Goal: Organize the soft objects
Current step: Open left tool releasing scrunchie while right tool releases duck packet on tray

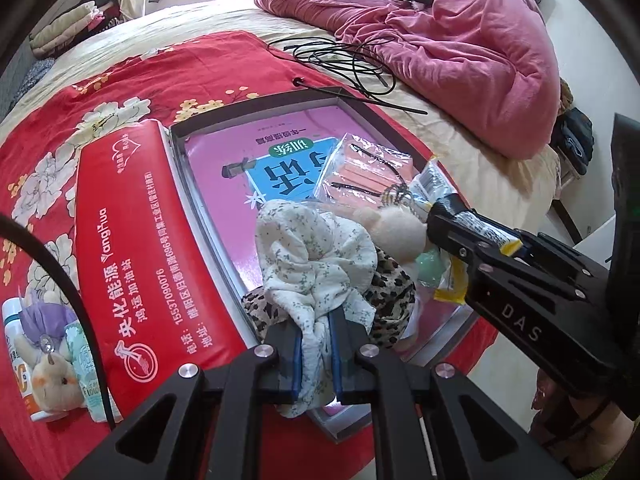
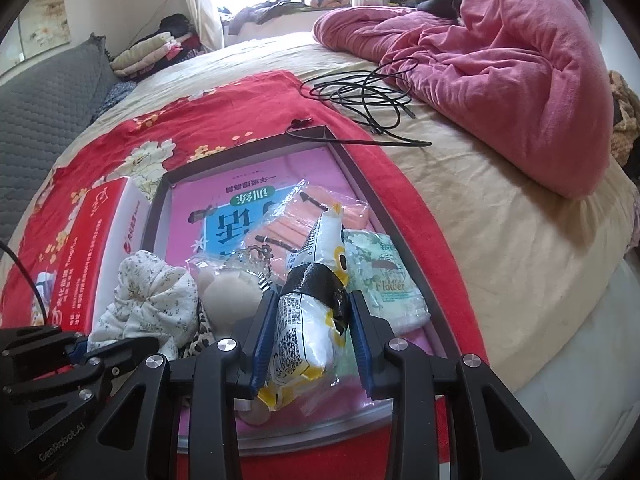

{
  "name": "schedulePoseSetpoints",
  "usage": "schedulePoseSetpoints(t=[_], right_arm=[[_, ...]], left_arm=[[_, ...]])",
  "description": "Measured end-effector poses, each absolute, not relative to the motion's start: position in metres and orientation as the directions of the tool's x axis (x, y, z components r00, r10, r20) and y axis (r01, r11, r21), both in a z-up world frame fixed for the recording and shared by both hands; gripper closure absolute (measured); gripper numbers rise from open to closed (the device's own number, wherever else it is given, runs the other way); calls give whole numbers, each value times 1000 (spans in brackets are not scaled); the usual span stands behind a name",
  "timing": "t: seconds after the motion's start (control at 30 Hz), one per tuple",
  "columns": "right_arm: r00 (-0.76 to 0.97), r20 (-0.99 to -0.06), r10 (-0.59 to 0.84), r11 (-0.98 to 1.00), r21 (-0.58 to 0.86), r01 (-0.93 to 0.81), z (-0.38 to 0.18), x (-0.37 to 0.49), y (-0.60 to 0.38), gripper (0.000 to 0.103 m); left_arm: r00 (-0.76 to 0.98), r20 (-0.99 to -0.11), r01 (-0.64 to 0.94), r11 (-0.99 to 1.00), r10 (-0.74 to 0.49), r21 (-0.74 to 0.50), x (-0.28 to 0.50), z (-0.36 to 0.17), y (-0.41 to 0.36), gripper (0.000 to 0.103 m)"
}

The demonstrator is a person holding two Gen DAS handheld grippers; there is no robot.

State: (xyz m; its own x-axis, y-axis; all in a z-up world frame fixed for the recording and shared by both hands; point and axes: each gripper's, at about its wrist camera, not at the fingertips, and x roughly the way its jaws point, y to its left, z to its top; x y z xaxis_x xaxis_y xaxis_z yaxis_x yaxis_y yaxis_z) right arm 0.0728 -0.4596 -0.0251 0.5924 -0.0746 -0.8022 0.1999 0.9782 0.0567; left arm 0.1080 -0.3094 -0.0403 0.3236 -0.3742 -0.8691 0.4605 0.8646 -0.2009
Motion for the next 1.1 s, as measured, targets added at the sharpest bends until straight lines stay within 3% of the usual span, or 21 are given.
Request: schedulePoseSetpoints(t=[0.57, 0.67, 0.97, 1.1], right_arm=[[620, -781, -72, 978, 66, 196, -12, 61, -458, 61], [633, -772, -67, 978, 76, 196, -6, 57, -459, 55], [640, -765, -72, 979, 69, 193, 1, 54, -459, 55], [639, -765, -74, 977, 72, 200, 1, 53, -460, 54]], left_arm=[[304, -861, 468, 851, -409, -239, 110, -42, -311, 90], [302, -860, 465, 851, -412, -245, 111, -41, -311, 90], [292, -854, 474, 840, -431, -262, 109, -40, -314, 81], [287, -853, 486, 833, -436, -263, 106, -39, -316, 72]])
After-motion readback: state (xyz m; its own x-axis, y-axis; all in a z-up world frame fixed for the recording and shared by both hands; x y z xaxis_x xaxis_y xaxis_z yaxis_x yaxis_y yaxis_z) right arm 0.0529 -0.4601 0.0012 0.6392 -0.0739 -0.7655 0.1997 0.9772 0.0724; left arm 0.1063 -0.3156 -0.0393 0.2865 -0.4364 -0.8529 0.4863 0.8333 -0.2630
